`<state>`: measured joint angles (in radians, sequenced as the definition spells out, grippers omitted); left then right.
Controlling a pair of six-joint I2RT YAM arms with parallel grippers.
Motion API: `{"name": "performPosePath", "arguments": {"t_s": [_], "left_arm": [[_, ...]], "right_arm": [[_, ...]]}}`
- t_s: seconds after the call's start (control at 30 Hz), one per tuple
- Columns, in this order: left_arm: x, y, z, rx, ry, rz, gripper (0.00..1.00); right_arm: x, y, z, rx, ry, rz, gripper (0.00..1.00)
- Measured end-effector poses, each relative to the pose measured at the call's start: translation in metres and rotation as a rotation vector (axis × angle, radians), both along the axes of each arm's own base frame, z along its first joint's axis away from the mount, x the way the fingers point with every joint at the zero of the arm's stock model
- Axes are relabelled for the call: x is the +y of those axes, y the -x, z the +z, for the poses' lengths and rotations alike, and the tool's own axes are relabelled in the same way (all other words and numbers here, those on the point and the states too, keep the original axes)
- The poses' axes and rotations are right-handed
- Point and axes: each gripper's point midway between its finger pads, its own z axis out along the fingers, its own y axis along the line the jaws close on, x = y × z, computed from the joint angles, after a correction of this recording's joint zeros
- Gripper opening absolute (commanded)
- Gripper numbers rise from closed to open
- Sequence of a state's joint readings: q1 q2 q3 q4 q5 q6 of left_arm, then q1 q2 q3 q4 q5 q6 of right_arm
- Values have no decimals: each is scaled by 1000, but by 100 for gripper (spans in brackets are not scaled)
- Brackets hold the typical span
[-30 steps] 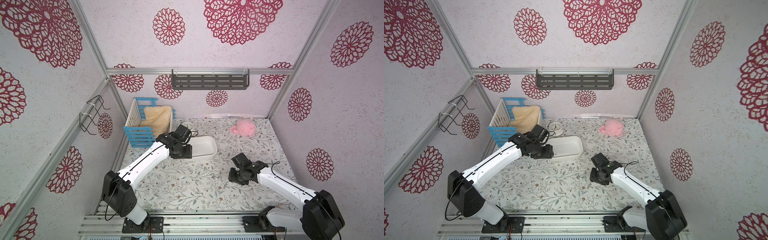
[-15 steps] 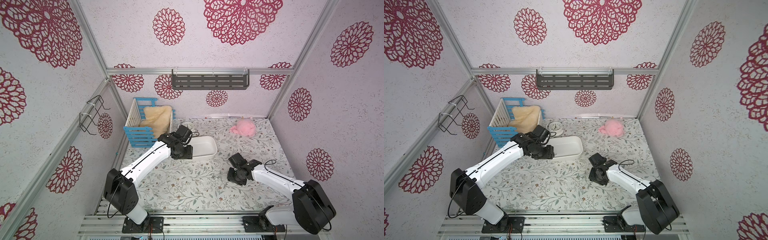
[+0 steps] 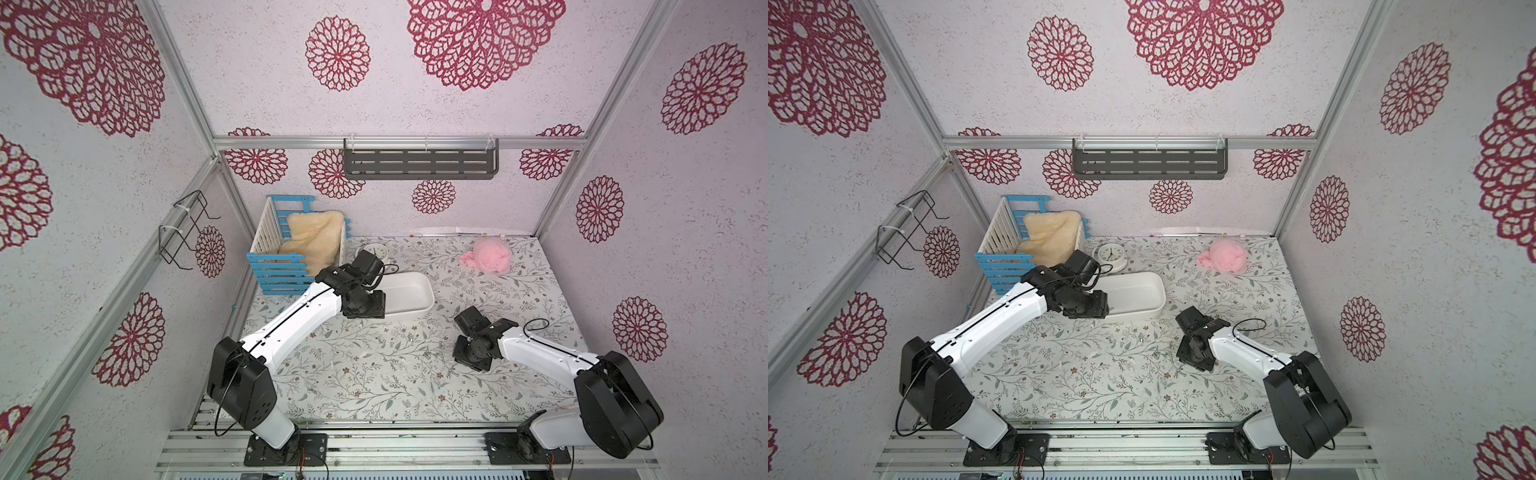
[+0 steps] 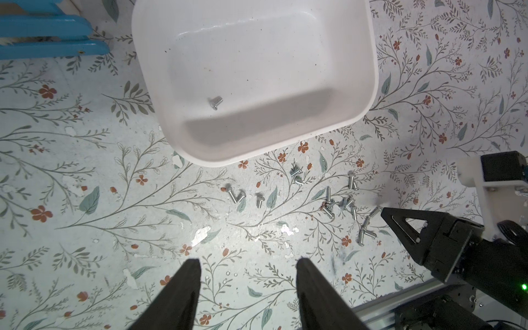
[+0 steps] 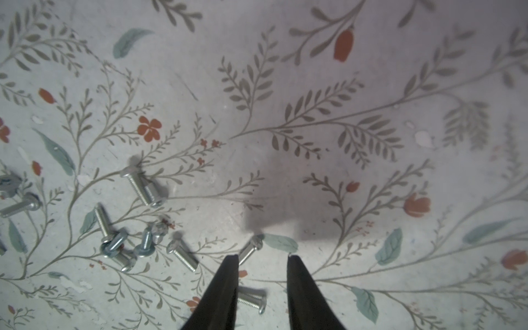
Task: Put the screws on the desktop into the storage box
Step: Pick up the screw from the center of the board.
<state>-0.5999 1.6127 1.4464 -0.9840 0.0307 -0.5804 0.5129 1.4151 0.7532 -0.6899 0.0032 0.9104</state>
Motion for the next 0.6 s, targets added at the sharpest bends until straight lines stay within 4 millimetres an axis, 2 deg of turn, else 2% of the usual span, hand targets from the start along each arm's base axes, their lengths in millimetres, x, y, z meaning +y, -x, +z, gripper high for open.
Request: {"name": "performPosePath", "arguments": {"t_s": [0.27,0.6], "left_arm": [[1,-1,0,-7,-9,-7,60],[3,-1,-2,-7,-18,-8,60]], "right_arm": [[-1,3,-10,36,19,0,27],[6,-4,-10,34,17,2,26]]}}
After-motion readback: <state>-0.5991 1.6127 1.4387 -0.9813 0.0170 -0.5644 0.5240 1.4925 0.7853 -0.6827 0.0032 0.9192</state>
